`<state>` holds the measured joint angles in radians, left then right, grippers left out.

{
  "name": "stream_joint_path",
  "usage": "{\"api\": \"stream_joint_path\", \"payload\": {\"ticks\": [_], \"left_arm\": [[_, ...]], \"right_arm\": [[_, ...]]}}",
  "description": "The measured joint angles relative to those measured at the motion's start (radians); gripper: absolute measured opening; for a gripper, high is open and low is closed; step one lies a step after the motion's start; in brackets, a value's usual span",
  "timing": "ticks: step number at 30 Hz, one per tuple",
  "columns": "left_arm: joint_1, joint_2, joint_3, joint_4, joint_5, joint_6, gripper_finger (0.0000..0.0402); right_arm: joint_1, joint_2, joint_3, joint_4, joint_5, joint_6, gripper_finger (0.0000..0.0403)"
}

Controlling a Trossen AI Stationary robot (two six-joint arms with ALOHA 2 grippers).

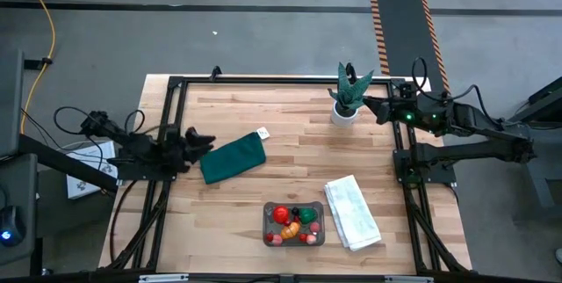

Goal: Pick and placing Produce into tupperware
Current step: Return to Home Position

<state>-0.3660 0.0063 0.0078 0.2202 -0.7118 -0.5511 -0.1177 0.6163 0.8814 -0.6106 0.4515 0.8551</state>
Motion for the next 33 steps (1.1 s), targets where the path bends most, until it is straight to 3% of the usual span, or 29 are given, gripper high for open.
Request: {"api": "stream_joint_path", "payload": {"ticks": [5,9,14,21,27,33], "left_arm": [[0.0,0.0,0.0,-0.036,0.199,-0.025,0.0237],[-0.001,0.0,0.0,-0.029,0.409,0.039,0.0237],[0.0,0.0,0.0,-0.031,0.566,0.12,0.0237],[0.0,0.0,0.0,-0.075,0.66,0.208,0.0237],[0.0,0.0,0.0,-0.11,0.798,0.266,0.0237],[-0.001,0.0,0.001,-0.127,0.761,0.304,0.0237]], "right_arm": [[0.0,0.0,0.0,0.0,-0.018,0.0,0.0156],[0.0,0.0,0.0,0.0,-0.018,0.0,0.0156],[0.0,0.0,0.0,0.0,-0.005,0.0,0.0156],[0.0,0.0,0.0,-0.008,0.012,0.031,0.0156],[0.0,0.0,0.0,-0.022,0.014,0.064,0.0156],[0.0,0.0,0.0,-0.031,0.018,0.09,0.0156]]}}
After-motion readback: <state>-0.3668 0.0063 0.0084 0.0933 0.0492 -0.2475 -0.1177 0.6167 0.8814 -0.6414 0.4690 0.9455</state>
